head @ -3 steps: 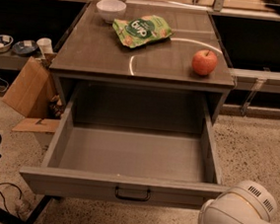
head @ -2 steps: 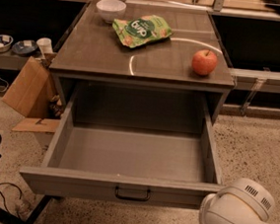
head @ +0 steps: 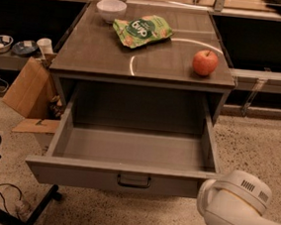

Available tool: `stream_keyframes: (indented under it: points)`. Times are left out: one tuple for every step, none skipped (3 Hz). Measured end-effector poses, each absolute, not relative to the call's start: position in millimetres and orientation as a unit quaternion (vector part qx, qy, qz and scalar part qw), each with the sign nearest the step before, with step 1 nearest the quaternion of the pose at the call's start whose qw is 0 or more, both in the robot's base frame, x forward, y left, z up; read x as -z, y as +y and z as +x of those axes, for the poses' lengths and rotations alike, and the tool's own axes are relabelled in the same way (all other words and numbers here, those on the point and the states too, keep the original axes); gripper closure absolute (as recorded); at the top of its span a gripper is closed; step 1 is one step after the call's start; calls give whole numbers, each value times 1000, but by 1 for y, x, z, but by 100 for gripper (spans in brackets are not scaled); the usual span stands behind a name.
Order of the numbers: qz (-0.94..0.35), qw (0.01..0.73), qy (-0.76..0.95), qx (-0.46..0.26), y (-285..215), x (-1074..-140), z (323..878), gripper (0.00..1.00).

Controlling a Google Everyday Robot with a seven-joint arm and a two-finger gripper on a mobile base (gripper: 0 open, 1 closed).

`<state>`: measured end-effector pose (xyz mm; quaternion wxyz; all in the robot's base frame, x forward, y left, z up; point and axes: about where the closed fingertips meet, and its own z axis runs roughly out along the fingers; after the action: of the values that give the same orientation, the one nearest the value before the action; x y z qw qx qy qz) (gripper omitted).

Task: Close top drawer

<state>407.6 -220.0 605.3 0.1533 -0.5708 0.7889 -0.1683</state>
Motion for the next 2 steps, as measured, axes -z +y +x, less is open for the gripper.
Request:
stream_keyframes:
  points:
    - [-584,180,774,167,-199,-616,430,100]
    - [-604,215,750,165,-175,-631,471,100]
